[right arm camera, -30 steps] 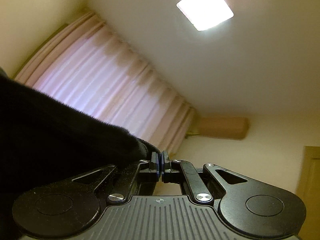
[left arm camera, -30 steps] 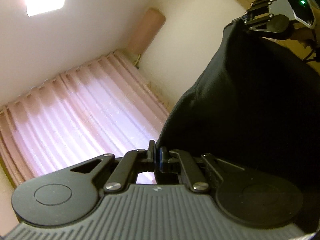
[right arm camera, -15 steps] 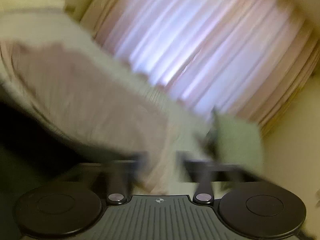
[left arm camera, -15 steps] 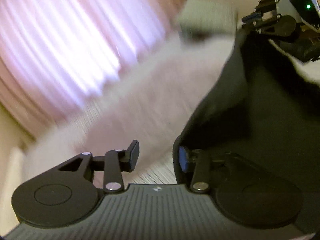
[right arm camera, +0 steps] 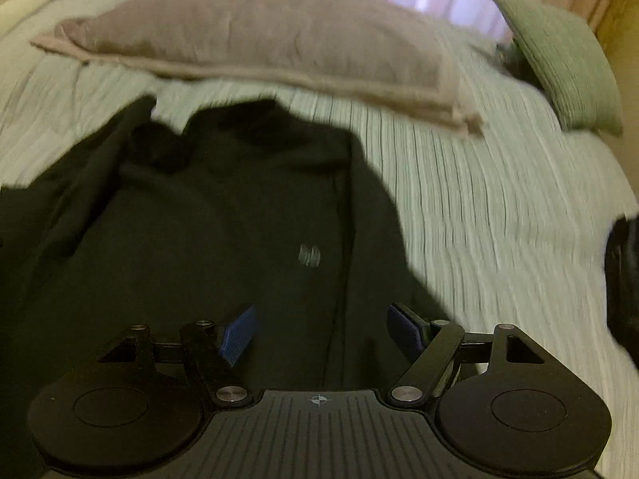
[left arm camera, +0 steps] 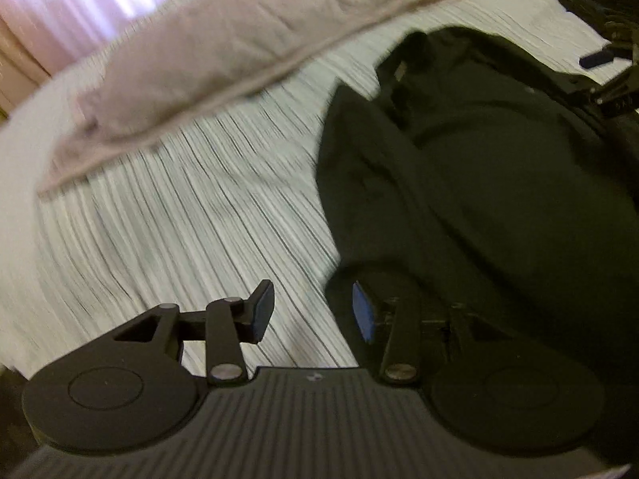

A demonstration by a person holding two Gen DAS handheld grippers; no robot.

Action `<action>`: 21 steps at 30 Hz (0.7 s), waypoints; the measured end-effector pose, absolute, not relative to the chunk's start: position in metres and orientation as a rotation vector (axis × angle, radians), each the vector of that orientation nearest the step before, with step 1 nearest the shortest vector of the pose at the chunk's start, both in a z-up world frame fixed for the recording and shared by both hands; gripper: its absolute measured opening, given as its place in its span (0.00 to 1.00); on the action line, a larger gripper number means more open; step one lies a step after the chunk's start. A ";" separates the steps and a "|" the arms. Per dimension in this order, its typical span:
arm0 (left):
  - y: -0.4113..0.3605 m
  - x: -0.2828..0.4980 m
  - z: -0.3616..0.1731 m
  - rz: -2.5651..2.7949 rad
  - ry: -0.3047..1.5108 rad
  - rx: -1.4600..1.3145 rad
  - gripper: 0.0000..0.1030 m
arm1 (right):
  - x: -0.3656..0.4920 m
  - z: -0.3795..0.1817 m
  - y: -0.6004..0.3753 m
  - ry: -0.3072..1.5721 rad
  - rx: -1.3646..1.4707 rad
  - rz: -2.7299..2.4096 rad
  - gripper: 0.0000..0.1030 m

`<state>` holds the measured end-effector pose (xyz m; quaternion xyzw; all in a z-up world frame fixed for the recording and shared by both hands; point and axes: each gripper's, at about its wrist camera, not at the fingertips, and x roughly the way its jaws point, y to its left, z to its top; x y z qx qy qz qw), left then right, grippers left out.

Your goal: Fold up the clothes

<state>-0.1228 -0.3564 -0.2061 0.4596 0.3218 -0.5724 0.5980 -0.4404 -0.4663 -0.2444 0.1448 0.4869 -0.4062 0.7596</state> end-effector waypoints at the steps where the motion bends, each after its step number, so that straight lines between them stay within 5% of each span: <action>1: -0.348 -0.122 -0.211 -1.348 0.782 1.047 0.38 | -0.440 -0.246 -0.463 1.078 0.320 -0.900 0.73; 8: -0.340 -0.108 -0.249 -1.422 0.913 0.967 0.42 | -0.458 -0.253 -0.443 1.176 0.346 -1.017 0.73; 10: -0.346 -0.106 -0.262 -1.433 0.966 0.971 0.36 | -0.460 -0.260 -0.444 1.203 0.355 -1.024 0.73; 12: -0.349 -0.107 -0.267 -1.464 0.971 0.989 0.05 | -0.463 -0.259 -0.450 1.197 0.387 -1.022 0.73; 15: -0.346 -0.105 -0.256 -1.464 0.911 1.005 0.04 | -0.468 -0.259 -0.465 1.200 0.401 -1.012 0.73; 19: -0.333 -0.082 -0.215 -1.320 0.664 1.070 0.03 | -0.477 -0.258 -0.482 1.211 0.435 -0.933 0.52; 21: -0.331 -0.061 -0.197 -1.213 0.587 1.090 0.04 | -0.480 -0.260 -0.490 1.229 0.438 -0.878 0.26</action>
